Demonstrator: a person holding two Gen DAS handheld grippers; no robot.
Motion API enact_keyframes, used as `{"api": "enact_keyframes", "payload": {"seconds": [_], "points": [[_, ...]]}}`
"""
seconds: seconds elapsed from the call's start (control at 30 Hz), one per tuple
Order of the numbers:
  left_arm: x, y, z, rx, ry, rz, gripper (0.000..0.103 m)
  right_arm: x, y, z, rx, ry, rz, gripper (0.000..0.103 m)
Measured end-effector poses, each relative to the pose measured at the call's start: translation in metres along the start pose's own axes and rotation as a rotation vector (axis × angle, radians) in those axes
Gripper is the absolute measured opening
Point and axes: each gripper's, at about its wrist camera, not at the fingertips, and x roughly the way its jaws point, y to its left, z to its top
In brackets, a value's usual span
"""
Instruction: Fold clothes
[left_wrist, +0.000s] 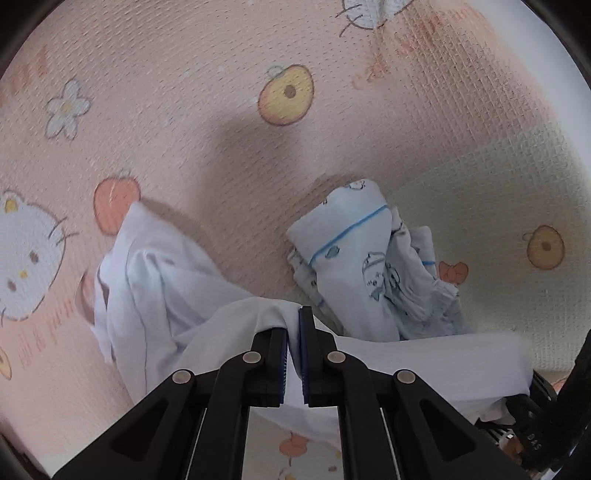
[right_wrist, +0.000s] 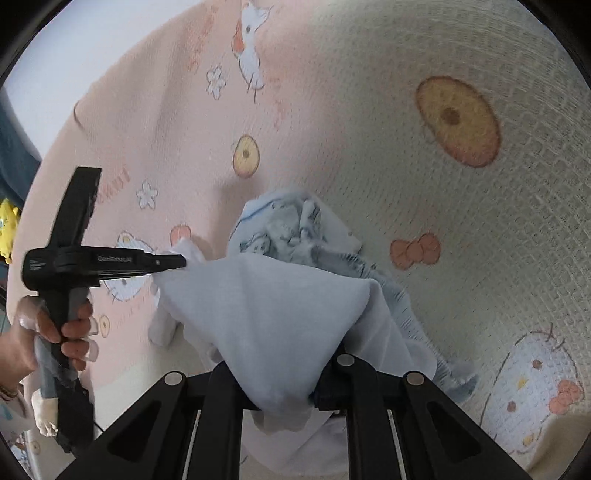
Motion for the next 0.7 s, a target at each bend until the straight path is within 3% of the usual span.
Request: {"api": "enact_keyframes", "payload": {"seconds": [0.13,0.23,0.4,0.5,0.63,0.7], "points": [[0.012,0.011,0.002,-0.077,-0.023,-0.063,0.005,0.004,-0.007,0.003,0.016,-0.011,-0.003,0.012],[0.022,0.015,0.003,-0.086,-0.025,-0.071,0.005,0.017,-0.011,0.006,-0.003,0.011,-0.057,0.016],[0.036,0.027,0.005,-0.144,0.039,-0.117,0.012,0.024,-0.016,0.008,0.009,0.036,-0.083,0.033],[0.035,0.039,0.004,-0.213,0.056,-0.154,0.029,0.017,-0.015,0.009,0.006,0.010,-0.109,0.048],[0.016,0.049,0.002,-0.228,0.024,-0.201,0.073,0.007,-0.019,0.009,0.037,-0.010,-0.111,0.048],[0.007,0.054,0.001,-0.229,0.020,-0.203,0.076,0.005,-0.022,0.007,0.064,-0.007,-0.104,0.048]]}}
